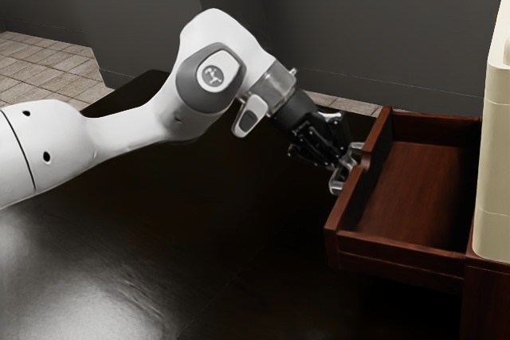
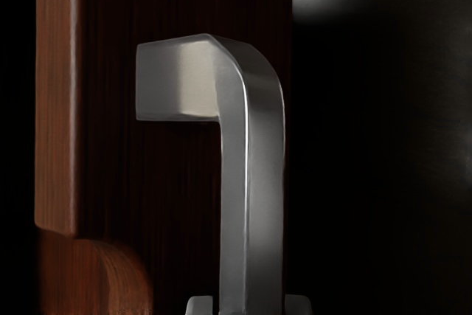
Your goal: Pull the drawer handle with one arm to open the drawer
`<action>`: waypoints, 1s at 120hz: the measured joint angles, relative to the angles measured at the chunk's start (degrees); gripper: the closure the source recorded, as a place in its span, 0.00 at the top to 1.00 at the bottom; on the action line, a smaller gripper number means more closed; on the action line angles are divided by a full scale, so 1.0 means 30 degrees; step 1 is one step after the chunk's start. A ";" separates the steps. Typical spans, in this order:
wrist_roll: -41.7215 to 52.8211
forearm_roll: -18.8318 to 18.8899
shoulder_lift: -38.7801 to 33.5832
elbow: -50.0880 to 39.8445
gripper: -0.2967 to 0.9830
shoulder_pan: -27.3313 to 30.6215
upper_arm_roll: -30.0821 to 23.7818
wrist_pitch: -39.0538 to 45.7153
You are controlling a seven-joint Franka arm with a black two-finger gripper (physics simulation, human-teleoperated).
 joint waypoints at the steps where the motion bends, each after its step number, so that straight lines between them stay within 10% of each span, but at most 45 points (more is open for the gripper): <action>1: 0.0000 -0.0001 0.0000 -0.0015 0.17 0.0056 -0.0032 -0.0004; 53: -0.0002 0.0040 -0.0700 -0.0609 0.17 0.0881 -0.0175 -0.0107; 89: -0.0012 0.0362 -0.1517 -0.1150 0.36 0.1032 -0.0103 -0.0216; 120: -0.0156 0.0804 -0.6379 -0.1687 0.46 0.1590 0.0306 -0.0921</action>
